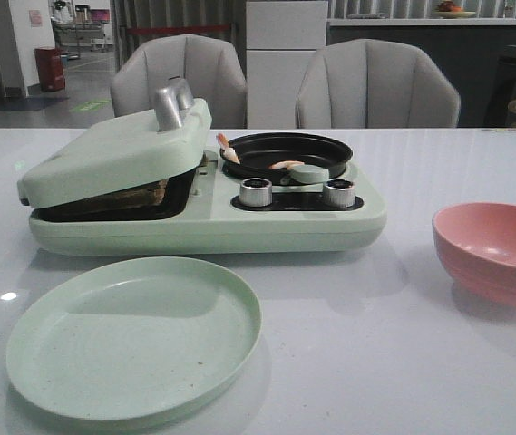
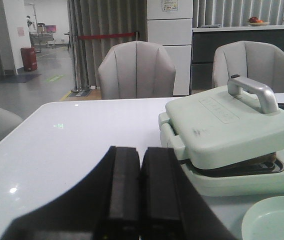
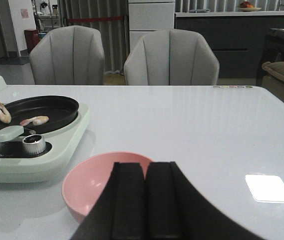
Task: Make breakfast with bread and shrimp
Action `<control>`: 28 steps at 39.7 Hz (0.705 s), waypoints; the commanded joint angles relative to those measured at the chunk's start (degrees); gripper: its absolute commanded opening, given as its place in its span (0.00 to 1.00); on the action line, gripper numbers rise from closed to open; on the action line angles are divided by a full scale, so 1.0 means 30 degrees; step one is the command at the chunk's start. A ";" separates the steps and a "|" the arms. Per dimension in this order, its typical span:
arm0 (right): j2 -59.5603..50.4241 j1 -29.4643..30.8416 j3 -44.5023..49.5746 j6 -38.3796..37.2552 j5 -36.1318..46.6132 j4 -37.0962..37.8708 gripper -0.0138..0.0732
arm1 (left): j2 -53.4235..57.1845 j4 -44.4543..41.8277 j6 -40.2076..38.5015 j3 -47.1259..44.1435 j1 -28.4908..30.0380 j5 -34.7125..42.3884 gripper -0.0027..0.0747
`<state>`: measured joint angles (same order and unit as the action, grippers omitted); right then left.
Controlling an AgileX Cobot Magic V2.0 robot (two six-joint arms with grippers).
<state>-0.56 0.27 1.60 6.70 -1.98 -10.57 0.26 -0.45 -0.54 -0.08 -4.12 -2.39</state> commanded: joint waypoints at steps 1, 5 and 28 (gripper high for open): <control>-0.0398 0.0106 -0.0330 0.0112 0.2001 -0.0014 0.18 | 0.0316 0.0149 0.0020 -0.0584 -0.0035 0.1667 0.16; -0.0398 0.0106 -0.0330 0.0112 0.1977 -0.0014 0.18 | 0.0316 0.0149 0.0020 -0.0584 -0.0035 0.1667 0.16; -0.0430 0.0146 -0.0313 -0.2232 0.3181 0.2231 0.18 | 0.0316 0.0149 0.0020 -0.0584 -0.0035 0.1667 0.16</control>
<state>-0.56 0.38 1.60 0.72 1.57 -5.01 0.26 -0.45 -0.54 -0.08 -4.12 -2.39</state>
